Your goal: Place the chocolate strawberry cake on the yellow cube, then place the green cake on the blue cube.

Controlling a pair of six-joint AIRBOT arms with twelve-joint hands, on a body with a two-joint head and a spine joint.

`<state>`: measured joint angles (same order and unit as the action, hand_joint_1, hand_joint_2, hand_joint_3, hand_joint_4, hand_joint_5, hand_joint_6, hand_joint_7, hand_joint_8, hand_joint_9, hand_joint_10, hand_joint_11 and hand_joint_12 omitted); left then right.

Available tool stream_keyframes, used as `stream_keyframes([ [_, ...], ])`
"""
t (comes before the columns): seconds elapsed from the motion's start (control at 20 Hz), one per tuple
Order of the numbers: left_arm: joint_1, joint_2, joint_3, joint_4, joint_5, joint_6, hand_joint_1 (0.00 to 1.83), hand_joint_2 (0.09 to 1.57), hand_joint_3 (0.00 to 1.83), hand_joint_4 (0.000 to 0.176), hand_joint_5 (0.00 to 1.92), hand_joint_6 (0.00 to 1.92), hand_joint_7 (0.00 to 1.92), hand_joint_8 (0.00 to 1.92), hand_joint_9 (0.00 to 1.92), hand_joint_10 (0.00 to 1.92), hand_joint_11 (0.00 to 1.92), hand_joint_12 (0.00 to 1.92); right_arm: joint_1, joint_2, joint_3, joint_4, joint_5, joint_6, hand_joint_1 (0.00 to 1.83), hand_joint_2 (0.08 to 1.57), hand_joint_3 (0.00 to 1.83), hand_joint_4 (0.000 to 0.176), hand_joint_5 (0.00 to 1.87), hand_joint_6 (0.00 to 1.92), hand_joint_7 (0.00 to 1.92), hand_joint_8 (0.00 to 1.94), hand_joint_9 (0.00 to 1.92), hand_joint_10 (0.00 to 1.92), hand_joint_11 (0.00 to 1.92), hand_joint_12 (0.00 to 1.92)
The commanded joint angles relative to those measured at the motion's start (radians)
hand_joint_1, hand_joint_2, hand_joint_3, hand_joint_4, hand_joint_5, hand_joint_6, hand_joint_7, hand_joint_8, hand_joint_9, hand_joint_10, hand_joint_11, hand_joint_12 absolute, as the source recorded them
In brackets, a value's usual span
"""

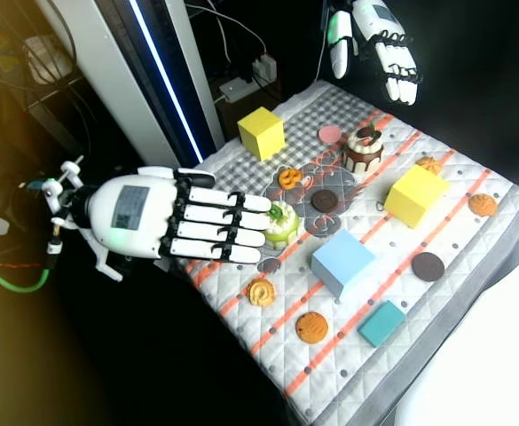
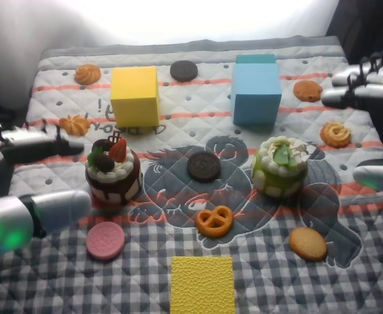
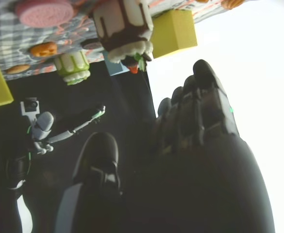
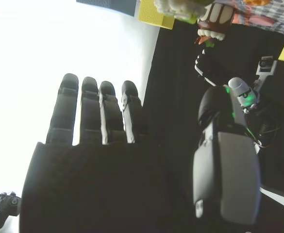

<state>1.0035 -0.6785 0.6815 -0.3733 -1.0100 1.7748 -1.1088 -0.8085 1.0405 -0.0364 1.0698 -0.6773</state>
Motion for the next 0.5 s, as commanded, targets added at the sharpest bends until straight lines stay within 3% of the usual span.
stream_keyframes([
  [0.0,-0.008,-0.003,0.003,0.011,-0.116,-0.005,0.25,1.12,0.00,0.013,0.50,0.00,0.39,0.00,0.37,0.03,0.00,0.84,0.005,0.000,0.000,0.025,0.122,0.006,0.43,1.16,0.00,0.000,0.47,0.00,0.35,0.00,0.32,0.00,0.28,0.23],
  [0.1,-0.008,-0.008,0.007,0.011,-0.115,-0.005,0.28,1.11,0.00,0.007,0.50,0.00,0.39,0.00,0.37,0.02,0.00,0.84,0.003,-0.001,0.000,0.026,0.122,0.006,0.42,1.16,0.00,0.000,0.47,0.00,0.36,0.00,0.32,0.00,0.28,0.21],
  [0.15,-0.010,-0.014,0.012,0.010,-0.115,-0.005,0.31,1.11,0.00,0.011,0.49,0.00,0.38,0.00,0.36,0.01,0.00,0.80,0.002,-0.001,0.000,0.026,0.122,0.006,0.42,1.16,0.00,0.000,0.47,0.00,0.35,0.00,0.32,0.00,0.28,0.21],
  [0.2,-0.015,-0.019,0.019,0.006,-0.114,-0.005,0.32,1.10,0.00,0.029,0.48,0.00,0.39,0.00,0.37,0.01,0.00,0.84,0.002,-0.001,0.001,0.026,0.122,0.006,0.41,1.16,0.00,0.000,0.47,0.00,0.36,0.00,0.32,0.00,0.28,0.20],
  [0.25,-0.030,-0.032,0.033,-0.001,-0.113,-0.005,0.39,1.05,0.00,0.113,0.37,0.00,0.38,0.00,0.40,0.01,0.00,0.97,0.002,-0.001,0.001,0.026,0.122,0.006,0.42,1.17,0.00,0.000,0.47,0.00,0.36,0.00,0.32,0.00,0.29,0.19],
  [0.3,-0.044,-0.044,0.048,-0.006,-0.110,-0.005,0.46,1.02,0.00,0.135,0.30,0.00,0.34,0.00,0.37,0.00,0.00,1.00,0.002,-0.001,0.001,0.026,0.122,0.006,0.42,1.17,0.00,0.000,0.47,0.00,0.35,0.00,0.32,0.00,0.29,0.19],
  [0.35,-0.055,-0.055,0.061,-0.009,-0.103,-0.005,0.56,0.96,0.00,0.168,0.19,0.00,0.23,0.00,0.25,0.00,0.00,0.76,0.001,-0.002,0.001,0.026,0.122,0.006,0.42,1.17,0.00,0.001,0.47,0.00,0.35,0.00,0.32,0.00,0.29,0.19],
  [0.45,-0.115,-0.094,0.110,-0.017,-0.045,-0.005,0.70,0.88,0.00,0.176,0.05,0.00,0.09,0.00,0.10,0.00,0.00,0.47,0.001,-0.004,0.003,0.026,0.122,0.006,0.40,1.17,0.00,0.002,0.46,0.00,0.35,0.00,0.33,0.00,0.31,0.18],
])
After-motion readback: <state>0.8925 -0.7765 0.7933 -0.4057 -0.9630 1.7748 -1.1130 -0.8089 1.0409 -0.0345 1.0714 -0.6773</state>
